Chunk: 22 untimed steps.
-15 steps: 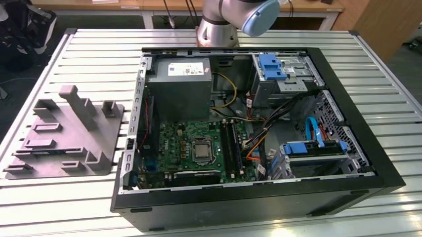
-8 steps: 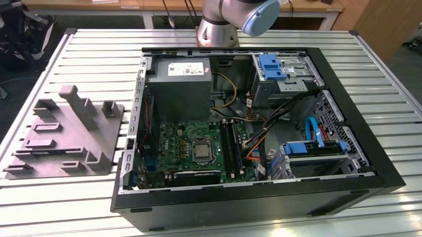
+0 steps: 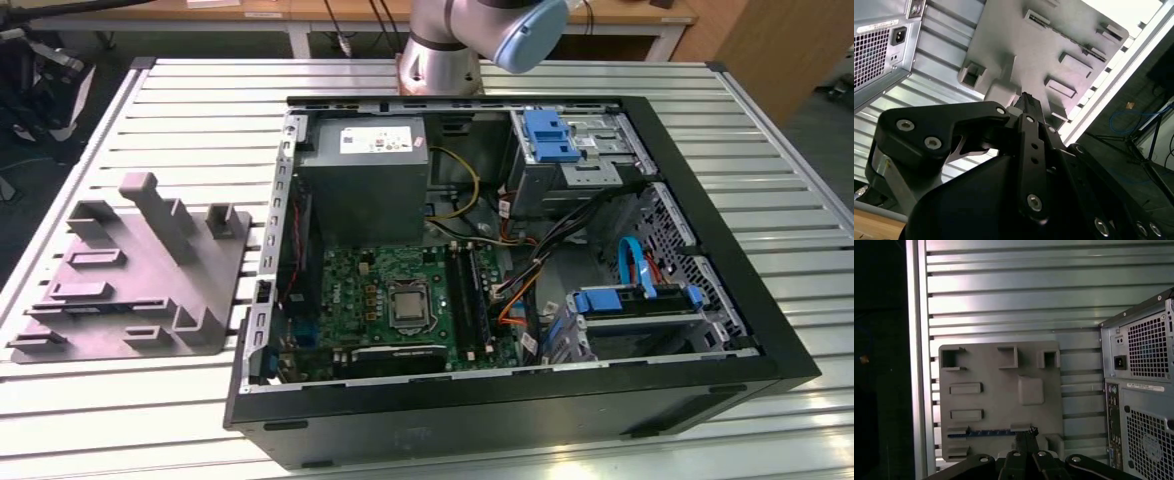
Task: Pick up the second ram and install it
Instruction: 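Reach for the second ram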
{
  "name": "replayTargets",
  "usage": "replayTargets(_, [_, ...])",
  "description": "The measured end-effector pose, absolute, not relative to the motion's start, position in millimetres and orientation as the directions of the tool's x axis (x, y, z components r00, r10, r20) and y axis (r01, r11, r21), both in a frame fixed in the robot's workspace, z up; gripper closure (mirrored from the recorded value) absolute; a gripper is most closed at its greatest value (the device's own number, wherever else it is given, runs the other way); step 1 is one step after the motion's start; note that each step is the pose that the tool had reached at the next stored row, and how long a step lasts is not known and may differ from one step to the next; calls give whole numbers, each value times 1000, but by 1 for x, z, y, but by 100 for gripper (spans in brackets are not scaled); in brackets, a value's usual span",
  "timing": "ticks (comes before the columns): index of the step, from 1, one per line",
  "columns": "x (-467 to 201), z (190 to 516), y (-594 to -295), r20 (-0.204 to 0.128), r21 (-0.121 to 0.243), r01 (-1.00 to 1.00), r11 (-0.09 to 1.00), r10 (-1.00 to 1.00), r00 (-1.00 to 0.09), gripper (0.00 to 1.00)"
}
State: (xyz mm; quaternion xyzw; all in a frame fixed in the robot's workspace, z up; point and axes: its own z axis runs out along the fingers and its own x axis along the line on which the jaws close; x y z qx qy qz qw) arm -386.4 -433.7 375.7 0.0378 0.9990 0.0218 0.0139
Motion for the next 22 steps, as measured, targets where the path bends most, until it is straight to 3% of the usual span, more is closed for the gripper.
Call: replayTargets(22, [-408, 354, -450, -26, 45, 75, 996, 76, -997, 90])
